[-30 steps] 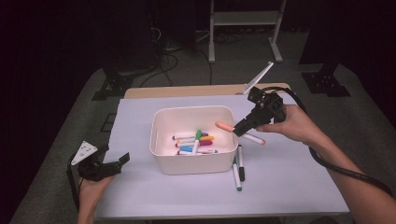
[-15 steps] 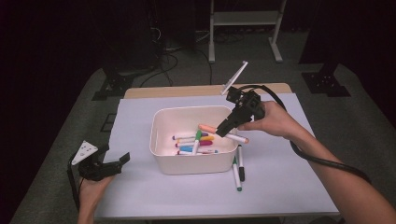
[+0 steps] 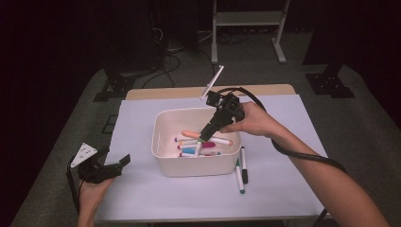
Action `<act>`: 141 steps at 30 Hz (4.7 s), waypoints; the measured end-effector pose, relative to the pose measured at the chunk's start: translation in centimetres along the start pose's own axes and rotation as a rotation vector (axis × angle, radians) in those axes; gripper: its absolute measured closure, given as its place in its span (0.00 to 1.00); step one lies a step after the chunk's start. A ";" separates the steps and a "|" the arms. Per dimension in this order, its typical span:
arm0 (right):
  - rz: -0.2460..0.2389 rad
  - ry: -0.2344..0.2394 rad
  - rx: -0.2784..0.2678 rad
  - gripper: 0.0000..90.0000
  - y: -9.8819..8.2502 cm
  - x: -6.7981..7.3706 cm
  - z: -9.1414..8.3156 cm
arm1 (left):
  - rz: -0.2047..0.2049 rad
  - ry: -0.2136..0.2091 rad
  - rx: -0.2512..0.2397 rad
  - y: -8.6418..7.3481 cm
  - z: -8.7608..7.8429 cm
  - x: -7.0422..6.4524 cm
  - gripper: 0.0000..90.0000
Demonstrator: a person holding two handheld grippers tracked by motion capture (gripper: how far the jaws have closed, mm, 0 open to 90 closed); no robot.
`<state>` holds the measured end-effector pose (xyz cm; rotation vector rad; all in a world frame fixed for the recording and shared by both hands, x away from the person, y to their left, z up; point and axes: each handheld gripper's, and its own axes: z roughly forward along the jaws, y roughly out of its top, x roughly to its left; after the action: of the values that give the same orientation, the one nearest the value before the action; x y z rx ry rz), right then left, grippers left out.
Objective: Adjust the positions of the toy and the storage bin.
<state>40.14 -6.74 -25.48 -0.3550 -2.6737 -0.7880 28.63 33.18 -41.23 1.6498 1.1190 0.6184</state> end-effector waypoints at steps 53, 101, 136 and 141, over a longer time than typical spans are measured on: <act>0.044 -0.104 -0.041 0.75 -2.9 -0.7 0.4 | 0.000 -0.002 -0.003 0.0 0.0 -0.2 0.01; 0.303 -0.185 -0.202 0.68 -18.4 -3.8 -0.5 | 0.003 0.000 -0.001 0.0 -0.1 -0.3 0.01; 0.437 -0.362 -0.171 0.58 -19.1 -6.7 6.3 | -0.005 0.003 -0.008 0.0 -0.3 -0.1 0.01; 0.434 -0.408 -0.157 0.58 -19.1 -6.9 6.9 | -0.004 0.004 -0.006 0.0 -0.4 0.0 0.01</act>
<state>38.62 -19.44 -42.71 -1.2031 -2.7308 -0.8564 28.29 33.33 -41.12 1.6413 1.1215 0.6224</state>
